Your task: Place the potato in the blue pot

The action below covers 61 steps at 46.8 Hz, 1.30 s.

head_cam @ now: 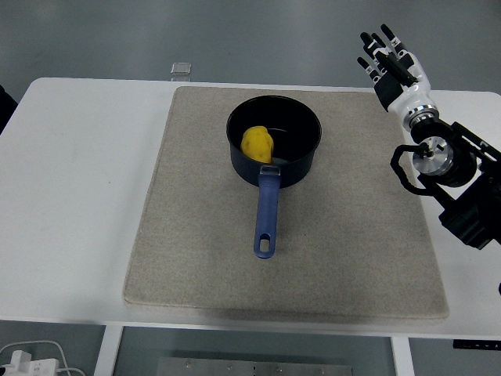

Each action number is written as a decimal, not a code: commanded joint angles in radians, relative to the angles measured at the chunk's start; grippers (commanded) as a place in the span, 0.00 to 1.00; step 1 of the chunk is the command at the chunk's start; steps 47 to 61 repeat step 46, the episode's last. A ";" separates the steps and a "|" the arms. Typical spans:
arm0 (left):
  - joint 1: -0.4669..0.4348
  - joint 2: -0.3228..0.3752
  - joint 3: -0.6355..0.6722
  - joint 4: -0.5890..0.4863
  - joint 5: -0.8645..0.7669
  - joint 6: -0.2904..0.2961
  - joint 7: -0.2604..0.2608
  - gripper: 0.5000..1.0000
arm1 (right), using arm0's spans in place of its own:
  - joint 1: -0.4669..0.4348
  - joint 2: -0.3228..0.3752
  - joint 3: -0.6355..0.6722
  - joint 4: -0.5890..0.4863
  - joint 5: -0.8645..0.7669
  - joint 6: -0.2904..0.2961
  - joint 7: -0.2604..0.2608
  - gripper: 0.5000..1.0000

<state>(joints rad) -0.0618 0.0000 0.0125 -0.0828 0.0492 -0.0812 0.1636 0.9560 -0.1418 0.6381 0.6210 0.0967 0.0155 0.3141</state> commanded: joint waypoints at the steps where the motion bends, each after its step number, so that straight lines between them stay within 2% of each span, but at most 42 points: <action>1: 0.000 0.000 0.000 0.000 0.000 0.000 0.000 0.99 | -0.002 0.002 -0.001 -0.003 -0.003 0.007 0.011 0.85; 61: 0.000 0.000 0.001 -0.002 0.000 0.000 0.000 0.99 | -0.023 -0.018 0.000 -0.064 -0.008 0.043 0.034 0.85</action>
